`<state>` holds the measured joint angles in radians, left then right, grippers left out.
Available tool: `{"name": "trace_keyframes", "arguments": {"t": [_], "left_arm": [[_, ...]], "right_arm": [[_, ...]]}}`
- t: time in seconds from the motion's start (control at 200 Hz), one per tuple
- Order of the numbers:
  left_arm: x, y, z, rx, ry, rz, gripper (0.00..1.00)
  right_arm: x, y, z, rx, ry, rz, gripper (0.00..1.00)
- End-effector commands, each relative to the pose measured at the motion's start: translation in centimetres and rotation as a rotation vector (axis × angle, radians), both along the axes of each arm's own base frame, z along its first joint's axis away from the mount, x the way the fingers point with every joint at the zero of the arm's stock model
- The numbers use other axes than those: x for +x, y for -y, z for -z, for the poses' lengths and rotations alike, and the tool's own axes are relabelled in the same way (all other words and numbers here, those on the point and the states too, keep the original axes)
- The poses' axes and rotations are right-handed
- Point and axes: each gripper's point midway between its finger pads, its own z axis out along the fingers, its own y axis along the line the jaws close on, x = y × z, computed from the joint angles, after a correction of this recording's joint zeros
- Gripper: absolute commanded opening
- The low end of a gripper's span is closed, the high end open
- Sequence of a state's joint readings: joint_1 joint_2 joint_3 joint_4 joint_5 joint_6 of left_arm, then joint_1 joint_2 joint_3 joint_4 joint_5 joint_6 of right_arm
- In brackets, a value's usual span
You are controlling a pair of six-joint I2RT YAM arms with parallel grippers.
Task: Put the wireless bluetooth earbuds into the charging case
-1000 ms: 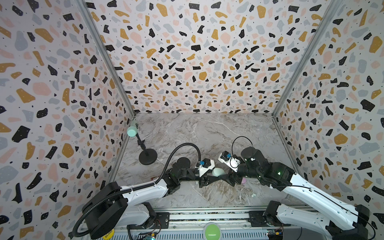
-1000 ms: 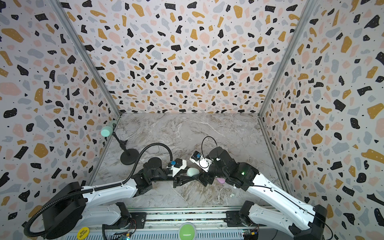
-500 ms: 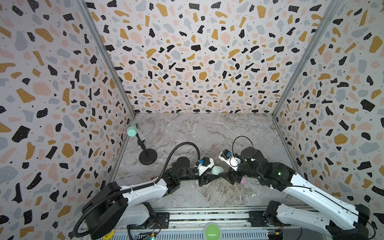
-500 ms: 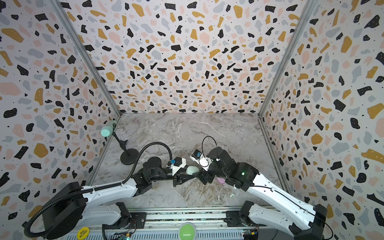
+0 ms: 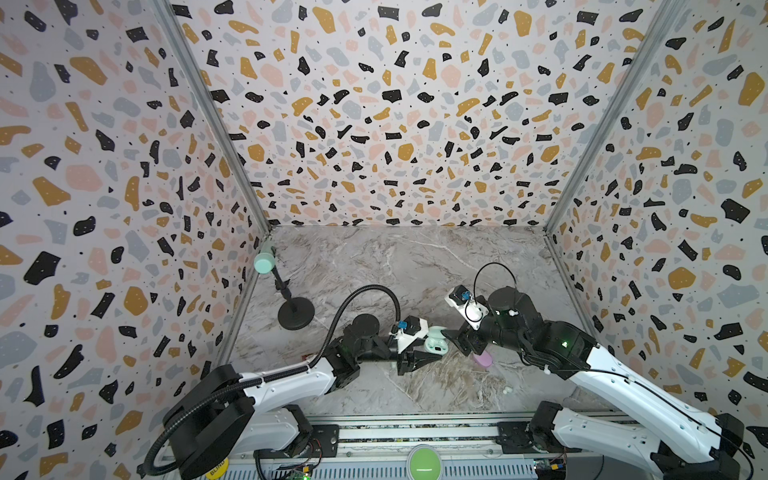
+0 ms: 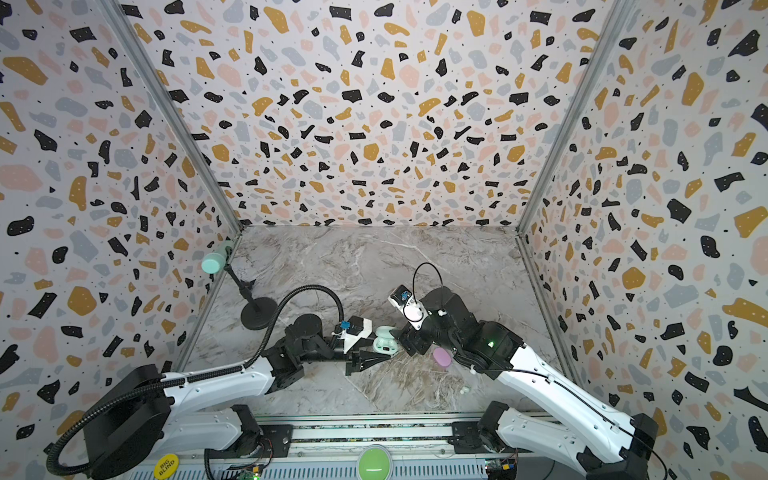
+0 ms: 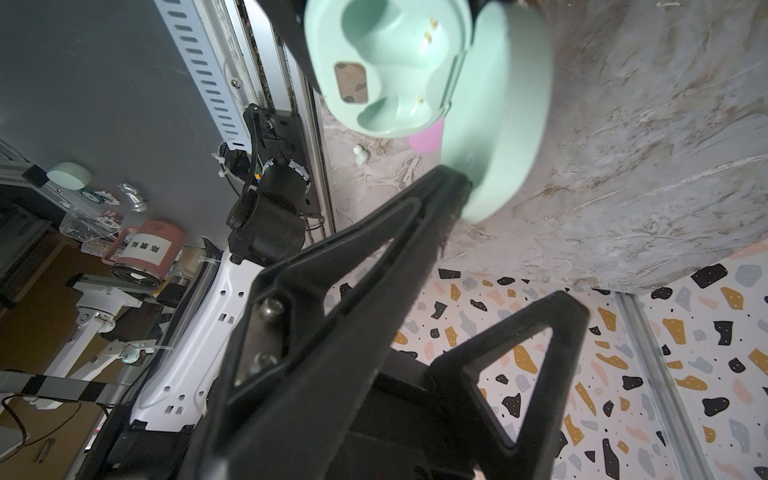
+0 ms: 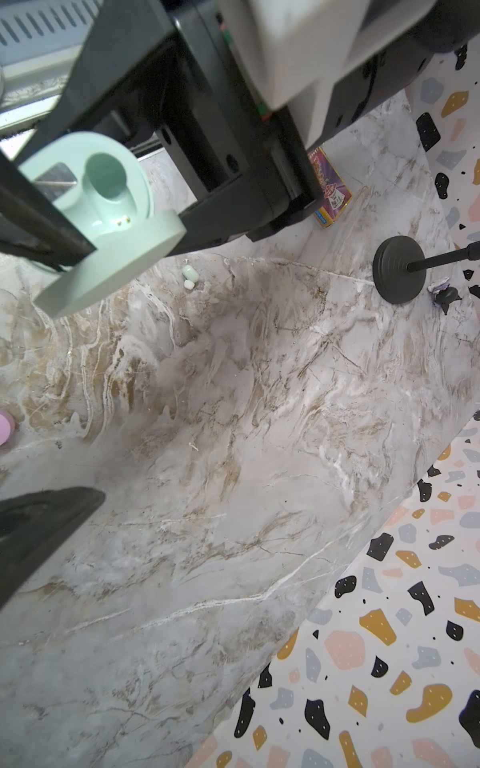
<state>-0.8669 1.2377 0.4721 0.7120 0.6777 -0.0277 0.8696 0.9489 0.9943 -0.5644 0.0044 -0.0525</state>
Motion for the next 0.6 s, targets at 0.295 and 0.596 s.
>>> {"name": "trace_keyframes", "arguments": {"t": [0.295,0.596], "left_arm": [[1.4,-0.7,-1.8,-0.083,0.056,-0.083,0.25],[2.9,-1.3,-1.9,-0.09,0.056,-0.147,0.25]], "right_arm": [[-0.8,0.6,-1.2,0.106,-0.109,-0.001,0.9],[-0.4,3.5,-0.9,0.22,-0.232,0.205,0.99]]}}
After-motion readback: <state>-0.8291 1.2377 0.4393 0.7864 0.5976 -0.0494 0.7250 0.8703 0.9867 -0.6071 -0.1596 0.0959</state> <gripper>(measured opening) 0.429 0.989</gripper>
